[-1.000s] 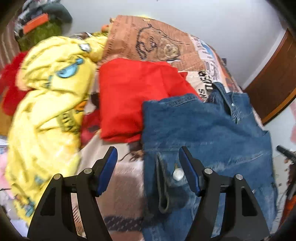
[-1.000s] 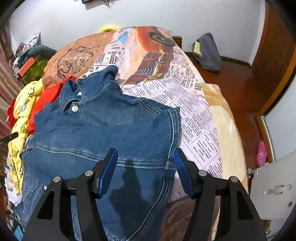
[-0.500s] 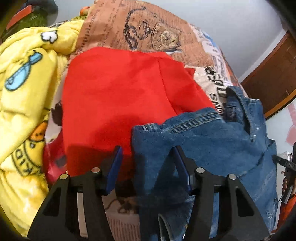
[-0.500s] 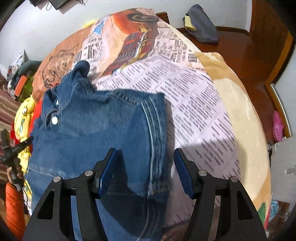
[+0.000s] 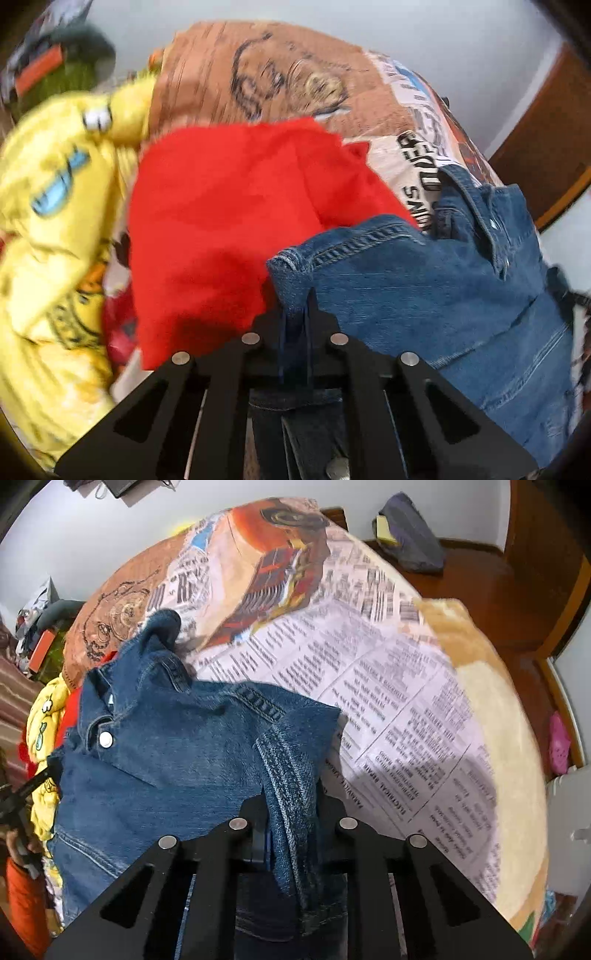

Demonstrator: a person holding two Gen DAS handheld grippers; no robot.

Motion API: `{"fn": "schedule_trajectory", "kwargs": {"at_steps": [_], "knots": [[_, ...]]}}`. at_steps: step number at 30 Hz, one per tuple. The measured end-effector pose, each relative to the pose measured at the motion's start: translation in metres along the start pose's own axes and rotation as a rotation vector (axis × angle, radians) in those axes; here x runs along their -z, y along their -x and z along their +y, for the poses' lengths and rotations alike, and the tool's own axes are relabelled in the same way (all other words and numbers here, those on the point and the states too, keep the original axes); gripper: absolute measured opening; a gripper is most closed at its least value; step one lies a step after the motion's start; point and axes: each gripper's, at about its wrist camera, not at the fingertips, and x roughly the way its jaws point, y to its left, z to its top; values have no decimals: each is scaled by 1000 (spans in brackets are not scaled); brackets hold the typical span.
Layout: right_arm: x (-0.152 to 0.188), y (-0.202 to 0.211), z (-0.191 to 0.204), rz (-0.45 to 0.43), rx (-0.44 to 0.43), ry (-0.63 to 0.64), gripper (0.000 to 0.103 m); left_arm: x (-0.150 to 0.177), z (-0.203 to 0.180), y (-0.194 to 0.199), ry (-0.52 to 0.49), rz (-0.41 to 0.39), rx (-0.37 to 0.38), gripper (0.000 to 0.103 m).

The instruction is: Fold large clothes

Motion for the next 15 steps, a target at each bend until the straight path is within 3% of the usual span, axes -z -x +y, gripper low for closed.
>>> {"fn": "schedule_trajectory", "kwargs": {"at_steps": [6,11,15], "knots": [[-26,50,32,-115,-55,88,11,-17,-10,52,-19,-79,-43,6],[-60,81,78,-188,-35,224,10,-37,-1,81,65,-121,-9,5],[-81,87,100,-242,-14,280,10,-51,1,94,68,-163,-48,5]]}}
